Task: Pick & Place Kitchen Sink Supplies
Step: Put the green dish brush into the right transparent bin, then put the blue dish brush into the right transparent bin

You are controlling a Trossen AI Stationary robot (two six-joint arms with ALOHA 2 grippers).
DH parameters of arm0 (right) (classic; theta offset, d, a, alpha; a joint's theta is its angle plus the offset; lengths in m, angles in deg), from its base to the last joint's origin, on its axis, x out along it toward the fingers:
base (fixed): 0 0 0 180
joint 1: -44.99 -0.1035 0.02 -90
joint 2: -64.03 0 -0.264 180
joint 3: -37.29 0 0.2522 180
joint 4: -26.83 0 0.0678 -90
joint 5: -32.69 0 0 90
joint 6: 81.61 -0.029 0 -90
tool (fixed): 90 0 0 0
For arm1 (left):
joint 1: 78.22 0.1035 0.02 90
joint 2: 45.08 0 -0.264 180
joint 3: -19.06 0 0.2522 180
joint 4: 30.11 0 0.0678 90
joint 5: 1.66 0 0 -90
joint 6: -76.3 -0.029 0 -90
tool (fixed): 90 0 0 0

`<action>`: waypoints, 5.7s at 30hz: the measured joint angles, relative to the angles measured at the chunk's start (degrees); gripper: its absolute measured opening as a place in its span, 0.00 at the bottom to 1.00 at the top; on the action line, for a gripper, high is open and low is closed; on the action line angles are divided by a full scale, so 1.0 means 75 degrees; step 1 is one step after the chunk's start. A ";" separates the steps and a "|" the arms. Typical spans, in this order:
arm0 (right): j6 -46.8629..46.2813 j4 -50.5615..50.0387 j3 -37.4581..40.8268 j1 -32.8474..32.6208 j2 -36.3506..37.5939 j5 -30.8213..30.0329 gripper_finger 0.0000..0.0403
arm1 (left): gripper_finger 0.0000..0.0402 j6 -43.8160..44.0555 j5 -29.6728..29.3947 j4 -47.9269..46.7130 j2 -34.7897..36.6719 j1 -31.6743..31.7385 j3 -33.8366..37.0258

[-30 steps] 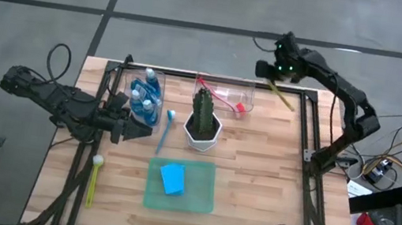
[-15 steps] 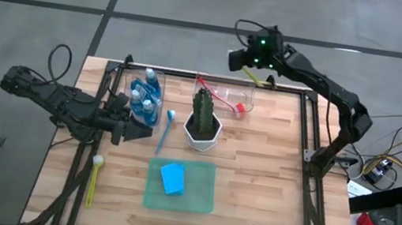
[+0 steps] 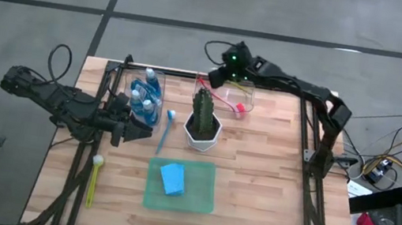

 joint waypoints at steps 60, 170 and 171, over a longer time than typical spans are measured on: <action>-0.0392 -0.3736 -0.3948 -0.0952 0.0932 -0.0088 0.47 | 0.42 0.0690 -0.0645 -0.0621 -0.0643 -0.0003 0.0020; 0.2429 -0.2641 -0.5610 -0.1623 0.3225 -0.0163 0.17 | 0.03 0.3782 0.0498 -0.2340 -0.4716 0.1897 0.0495; 0.2431 -0.2641 -0.5610 -0.1626 0.3225 -0.0163 0.17 | 0.03 0.3783 0.0408 -0.2335 -0.4576 0.1892 0.0495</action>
